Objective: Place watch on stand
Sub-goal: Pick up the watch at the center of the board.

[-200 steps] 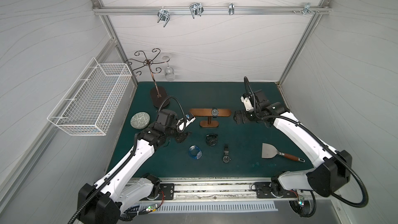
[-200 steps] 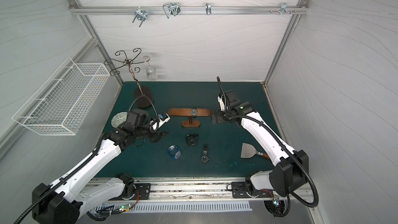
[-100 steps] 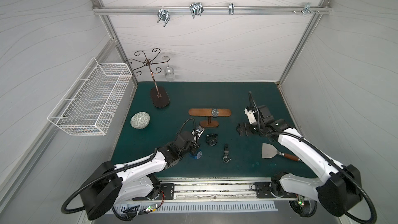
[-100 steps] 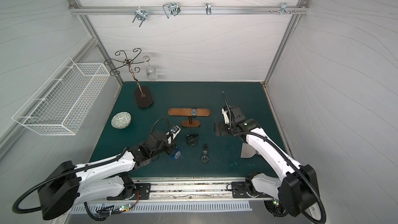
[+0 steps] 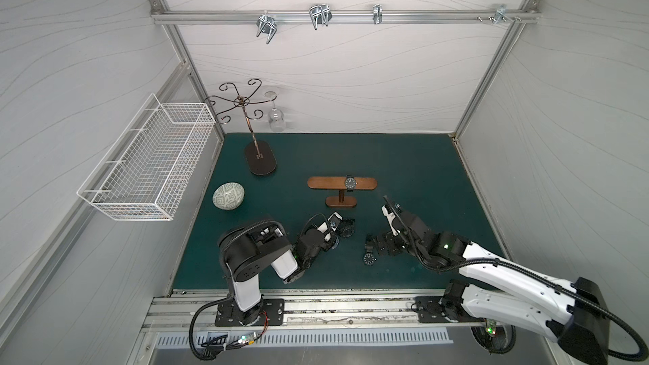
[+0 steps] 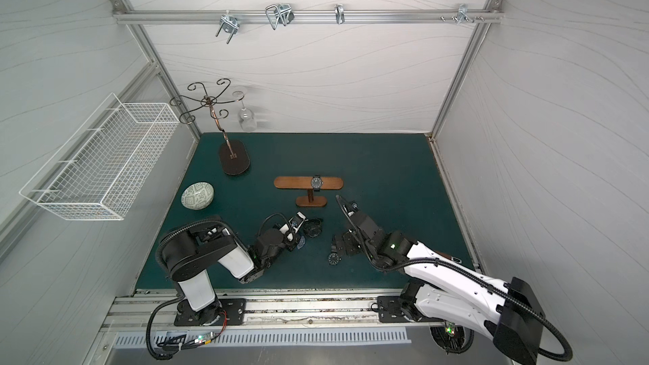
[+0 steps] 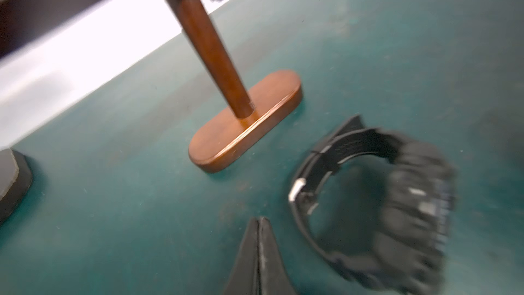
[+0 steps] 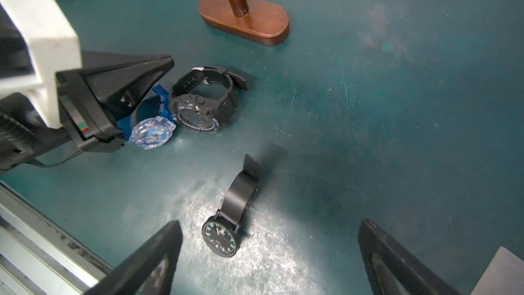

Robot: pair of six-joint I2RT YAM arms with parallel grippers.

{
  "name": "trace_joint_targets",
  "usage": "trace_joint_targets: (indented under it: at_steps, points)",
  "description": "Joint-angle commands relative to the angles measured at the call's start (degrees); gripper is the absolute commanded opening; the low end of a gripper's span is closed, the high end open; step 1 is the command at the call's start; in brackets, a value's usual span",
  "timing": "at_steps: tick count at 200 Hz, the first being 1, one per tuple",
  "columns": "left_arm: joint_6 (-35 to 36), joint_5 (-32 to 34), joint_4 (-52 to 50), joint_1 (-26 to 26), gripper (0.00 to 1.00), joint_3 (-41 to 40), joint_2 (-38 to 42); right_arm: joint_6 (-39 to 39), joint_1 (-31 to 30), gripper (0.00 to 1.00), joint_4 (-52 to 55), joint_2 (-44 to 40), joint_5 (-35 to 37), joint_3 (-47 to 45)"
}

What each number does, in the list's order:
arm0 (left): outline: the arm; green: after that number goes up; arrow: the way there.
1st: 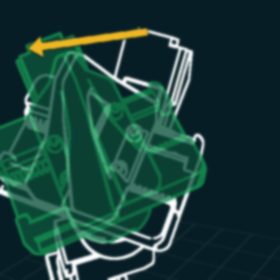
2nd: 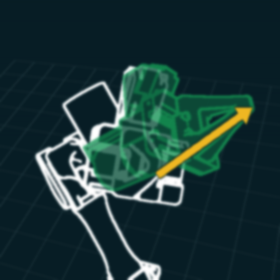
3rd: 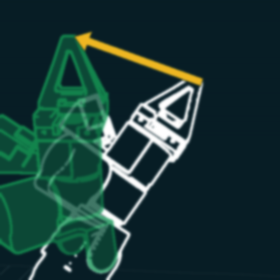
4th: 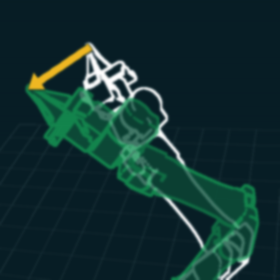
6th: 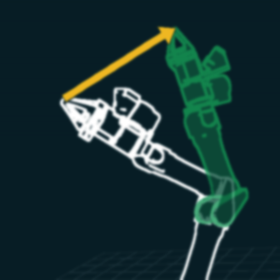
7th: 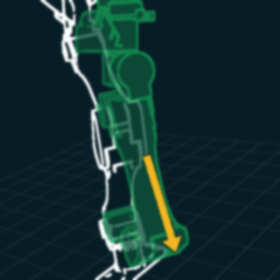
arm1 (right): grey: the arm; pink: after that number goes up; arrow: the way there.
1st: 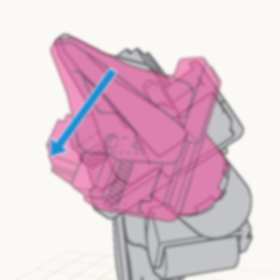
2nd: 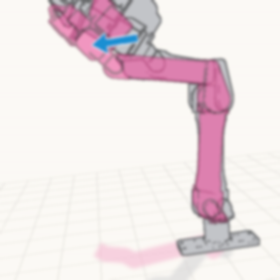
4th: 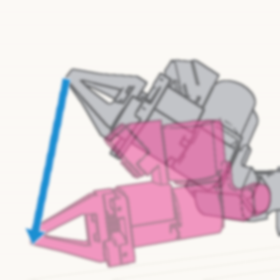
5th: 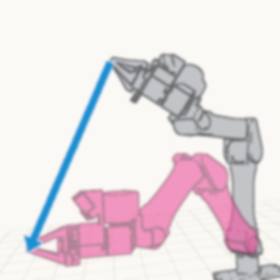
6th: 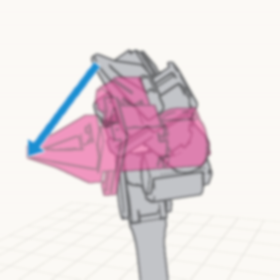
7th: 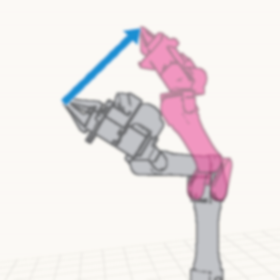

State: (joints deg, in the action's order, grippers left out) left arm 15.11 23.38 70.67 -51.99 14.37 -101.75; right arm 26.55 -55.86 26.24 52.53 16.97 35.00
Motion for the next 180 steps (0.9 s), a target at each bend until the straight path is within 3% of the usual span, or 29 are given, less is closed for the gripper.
trace_joint_targets:
  at_steps: [1, 17, 35, 44, 64, 93, 113, 124, 143, 154, 166, 175, 180]
  points:
    - [1.72, 3.82, 3.93, -1.46, 0.05, -2.35, 6.27, 2.81, -0.89, 0.99, 1.11, -3.64, 4.39, 0.45]
    - [0.92, 3.09, -7.62, -1.46, 0.05, -2.0, 13.71, 2.4, -0.94, 0.99, 2.59, -5.14, 5.34, 0.79]
    - [2.26, 4.16, -7.91, -1.8, 0.04, -3.88, 20.03, 1.85, -1.09, 0.99, 3.61, -6.27, 5.94, 0.67]
    - [3.26, 4.56, -12.94, -1.8, 0.05, -3.24, 24.11, 1.97, -1.1, 0.99, 3.49, -6.71, 6.14, 0.26]
    - [3.85, -1.19, -23.16, 0.21, 0.05, 0.25, 28.89, 2.58, -1.12, 0.99, 1.01, -7.27, 4.86, -1.56]
    - [1.1, -8.14, -15.28, 6.22, 0.03, -2.15, 27.54, 3.87, -1.48, 0.99, -2.93, -5.6, 3.03, -4.44]
    - [-5.57, -18.88, -10.59, 12.21, 0.01, -4.6, 28.41, 3.78, -2.62, 0.99, -2.85, -4.57, 3.3, -4.86]
    - [-4.96, -22.18, -8.17, 13.07, 0.01, -4.23, 26.55, 4.02, -2.98, 0.99, -2.26, -4.76, 4.08, -5.1]
    - [-2.83, -21.8, -2.73, 13.25, 0.0, -3.33, 22.14, 4.41, -3.29, 0.99, -3.86, -6.41, 4.65, -7.32]
    - [-2.75, -20.51, -0.7, 13.21, 0.0, -4.35, 23.63, 4.54, -3.22, 0.99, -4.94, -7.35, 4.71, -8.55]
    - [-2.03, -18.07, -12.47, 13.2, 0.03, -2.82, 29.93, 4.57, -3.23, 0.99, -4.58, -7.58, 5.18, -8.61]
    - [-0.6, -17.76, -29.55, 13.75, 0.04, 0.73, 35.03, 4.57, -3.21, 0.99, -3.65, -7.6, 5.85, -8.01]
    - [-1.62, -18.87, -31.23, 14.62, 0.05, 0.89, 36.34, 4.58, -3.23, 0.99, -3.3, -7.37, 6.03, -7.79]
